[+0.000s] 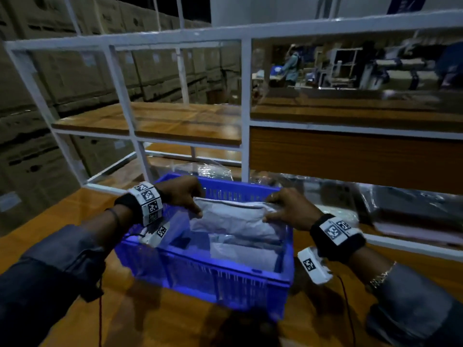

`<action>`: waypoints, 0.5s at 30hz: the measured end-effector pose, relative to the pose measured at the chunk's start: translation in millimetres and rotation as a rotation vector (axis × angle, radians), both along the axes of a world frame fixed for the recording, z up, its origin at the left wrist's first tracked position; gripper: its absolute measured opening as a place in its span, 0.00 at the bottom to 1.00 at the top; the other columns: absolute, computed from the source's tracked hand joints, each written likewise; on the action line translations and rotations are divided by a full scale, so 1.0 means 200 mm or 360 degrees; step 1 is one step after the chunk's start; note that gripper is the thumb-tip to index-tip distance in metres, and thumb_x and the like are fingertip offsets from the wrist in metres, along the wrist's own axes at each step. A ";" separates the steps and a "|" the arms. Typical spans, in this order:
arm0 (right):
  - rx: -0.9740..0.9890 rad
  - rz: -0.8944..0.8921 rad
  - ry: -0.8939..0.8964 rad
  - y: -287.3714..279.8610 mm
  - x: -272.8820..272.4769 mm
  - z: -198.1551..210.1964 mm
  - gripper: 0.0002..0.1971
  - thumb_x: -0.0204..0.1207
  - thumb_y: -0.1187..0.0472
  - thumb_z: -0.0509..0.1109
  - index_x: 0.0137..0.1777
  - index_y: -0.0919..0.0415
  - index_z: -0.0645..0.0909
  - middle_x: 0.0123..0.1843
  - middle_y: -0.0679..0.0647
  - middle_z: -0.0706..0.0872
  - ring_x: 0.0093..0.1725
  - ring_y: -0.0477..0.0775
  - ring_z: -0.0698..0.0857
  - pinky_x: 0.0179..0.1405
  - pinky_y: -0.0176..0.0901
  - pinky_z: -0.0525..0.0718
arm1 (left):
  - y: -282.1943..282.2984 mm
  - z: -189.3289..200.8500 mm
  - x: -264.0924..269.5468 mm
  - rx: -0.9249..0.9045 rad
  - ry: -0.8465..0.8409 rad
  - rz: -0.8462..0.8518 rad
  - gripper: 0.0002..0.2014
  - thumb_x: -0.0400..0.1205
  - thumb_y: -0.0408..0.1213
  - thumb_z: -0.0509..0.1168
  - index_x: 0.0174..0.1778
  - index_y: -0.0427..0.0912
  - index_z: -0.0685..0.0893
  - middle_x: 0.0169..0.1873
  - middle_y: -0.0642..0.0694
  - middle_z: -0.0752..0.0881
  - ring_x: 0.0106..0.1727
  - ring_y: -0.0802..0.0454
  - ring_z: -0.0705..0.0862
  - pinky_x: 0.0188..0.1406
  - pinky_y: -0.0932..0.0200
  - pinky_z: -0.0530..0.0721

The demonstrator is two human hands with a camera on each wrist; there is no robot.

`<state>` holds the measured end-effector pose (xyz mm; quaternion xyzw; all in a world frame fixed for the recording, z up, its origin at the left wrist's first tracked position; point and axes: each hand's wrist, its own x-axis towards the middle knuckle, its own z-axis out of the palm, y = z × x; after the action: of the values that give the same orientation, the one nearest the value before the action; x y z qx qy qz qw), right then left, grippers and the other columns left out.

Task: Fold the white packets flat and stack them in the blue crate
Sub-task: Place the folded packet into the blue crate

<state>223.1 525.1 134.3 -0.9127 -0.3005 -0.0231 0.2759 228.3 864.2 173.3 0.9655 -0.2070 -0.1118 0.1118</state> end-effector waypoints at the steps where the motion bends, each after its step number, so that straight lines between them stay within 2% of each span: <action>1: -0.0081 -0.0035 0.0039 0.02 0.03 0.00 0.13 0.66 0.51 0.86 0.47 0.53 0.90 0.46 0.45 0.91 0.47 0.47 0.88 0.45 0.45 0.83 | -0.01 -0.01 0.07 0.0146 -0.0001 -0.0088 0.22 0.67 0.55 0.83 0.32 0.40 0.85 0.25 0.46 0.84 0.24 0.53 0.76 0.28 0.55 0.75; 2: -0.0175 -0.0032 0.0054 0.03 0.06 -0.01 0.12 0.65 0.50 0.86 0.44 0.50 0.88 0.44 0.44 0.89 0.48 0.48 0.87 0.44 0.45 0.80 | -0.02 -0.02 0.12 0.0270 0.0013 -0.0178 0.23 0.67 0.56 0.83 0.30 0.44 0.81 0.24 0.49 0.81 0.25 0.53 0.74 0.28 0.55 0.74; 4: -0.0366 0.0022 0.0067 0.06 0.07 -0.03 0.15 0.65 0.51 0.87 0.36 0.48 0.81 0.35 0.43 0.82 0.42 0.51 0.83 0.39 0.47 0.75 | -0.07 -0.06 0.20 0.0460 0.0068 -0.0390 0.25 0.68 0.57 0.83 0.27 0.46 0.75 0.23 0.50 0.77 0.25 0.52 0.71 0.28 0.55 0.69; 5: -0.0442 0.0024 0.0106 0.07 0.07 -0.03 0.15 0.65 0.52 0.88 0.38 0.50 0.82 0.35 0.44 0.80 0.40 0.53 0.81 0.39 0.47 0.73 | -0.10 -0.08 0.22 0.0542 0.0108 -0.0481 0.26 0.68 0.56 0.83 0.27 0.45 0.74 0.24 0.49 0.78 0.26 0.49 0.71 0.28 0.55 0.68; 7: -0.0597 -0.0051 0.0237 0.10 0.05 -0.06 0.20 0.64 0.52 0.88 0.50 0.59 0.86 0.42 0.46 0.78 0.46 0.55 0.81 0.43 0.42 0.73 | -0.15 -0.13 0.25 0.0646 0.0183 -0.0640 0.25 0.70 0.54 0.82 0.26 0.44 0.75 0.24 0.48 0.80 0.27 0.47 0.74 0.30 0.55 0.70; 9: -0.0760 -0.0133 0.0374 0.12 0.03 -0.09 0.29 0.65 0.53 0.88 0.63 0.62 0.83 0.54 0.51 0.79 0.59 0.58 0.82 0.54 0.42 0.76 | -0.18 -0.19 0.26 0.0702 0.0223 -0.0782 0.24 0.72 0.53 0.81 0.24 0.43 0.76 0.21 0.50 0.79 0.24 0.50 0.73 0.30 0.55 0.72; 10: -0.0880 -0.0130 0.0414 0.15 0.02 -0.11 0.31 0.66 0.52 0.87 0.66 0.61 0.82 0.59 0.56 0.81 0.63 0.60 0.81 0.57 0.43 0.76 | -0.19 -0.22 0.27 0.0729 0.0230 -0.0835 0.25 0.73 0.53 0.81 0.23 0.43 0.76 0.19 0.50 0.78 0.23 0.50 0.72 0.27 0.57 0.71; 12: -0.1127 -0.0095 0.0437 0.20 0.01 -0.13 0.31 0.67 0.48 0.85 0.68 0.58 0.81 0.65 0.60 0.81 0.65 0.63 0.81 0.59 0.45 0.77 | -0.22 -0.30 0.29 0.0737 0.0244 -0.0916 0.27 0.72 0.54 0.82 0.22 0.42 0.74 0.18 0.49 0.75 0.23 0.48 0.72 0.25 0.60 0.69; 15: -0.1361 -0.0027 0.0462 0.25 0.02 -0.19 0.32 0.70 0.46 0.82 0.70 0.58 0.79 0.69 0.62 0.80 0.68 0.66 0.80 0.64 0.49 0.77 | -0.24 -0.43 0.31 0.0762 0.0195 -0.0968 0.31 0.68 0.59 0.82 0.22 0.43 0.69 0.20 0.51 0.74 0.29 0.44 0.75 0.32 0.57 0.73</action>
<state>226.7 574.8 95.9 -0.9410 -0.2336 0.2290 -0.0869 290.5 817.0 87.4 0.8504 -0.4447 -0.2424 -0.1426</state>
